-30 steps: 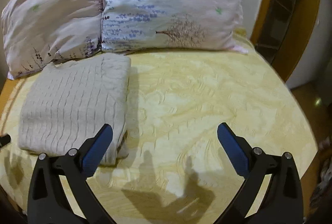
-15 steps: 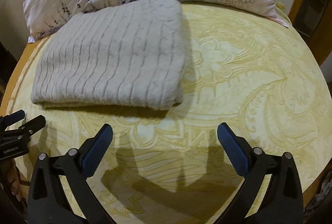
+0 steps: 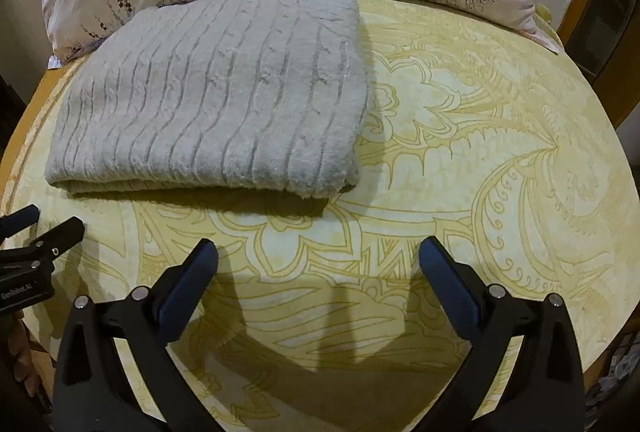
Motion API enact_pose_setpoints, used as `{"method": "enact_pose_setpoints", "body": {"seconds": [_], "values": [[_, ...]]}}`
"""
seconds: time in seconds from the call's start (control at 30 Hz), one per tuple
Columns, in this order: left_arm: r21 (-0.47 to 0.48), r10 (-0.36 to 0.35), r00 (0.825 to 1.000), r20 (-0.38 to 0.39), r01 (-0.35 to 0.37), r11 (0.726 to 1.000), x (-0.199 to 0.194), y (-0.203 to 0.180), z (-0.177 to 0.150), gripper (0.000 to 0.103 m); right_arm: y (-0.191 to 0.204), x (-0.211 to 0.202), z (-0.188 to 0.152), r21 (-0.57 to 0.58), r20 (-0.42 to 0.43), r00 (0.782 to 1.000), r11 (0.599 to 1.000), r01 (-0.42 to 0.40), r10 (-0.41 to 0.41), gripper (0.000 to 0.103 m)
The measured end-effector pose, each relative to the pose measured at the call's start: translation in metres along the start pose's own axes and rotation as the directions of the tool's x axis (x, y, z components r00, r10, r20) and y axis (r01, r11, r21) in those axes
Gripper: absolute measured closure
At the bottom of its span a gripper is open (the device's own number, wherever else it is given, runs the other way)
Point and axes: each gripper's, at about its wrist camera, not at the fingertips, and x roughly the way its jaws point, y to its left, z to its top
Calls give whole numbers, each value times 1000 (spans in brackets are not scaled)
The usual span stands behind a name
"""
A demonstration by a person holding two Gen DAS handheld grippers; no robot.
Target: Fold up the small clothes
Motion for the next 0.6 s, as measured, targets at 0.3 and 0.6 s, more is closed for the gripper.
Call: {"method": "enact_pose_setpoints", "body": {"seconds": [0.3, 0.6], "values": [[-1, 0, 1000, -10, 0, 1000, 0, -1, 1, 1, -2, -1, 1, 13, 4, 1000, 1000, 11, -11, 2], [-11, 3, 1000, -30, -3, 1000, 2, 0, 4, 1, -2, 0, 1, 18, 4, 1000, 1000, 11, -11, 2]]}}
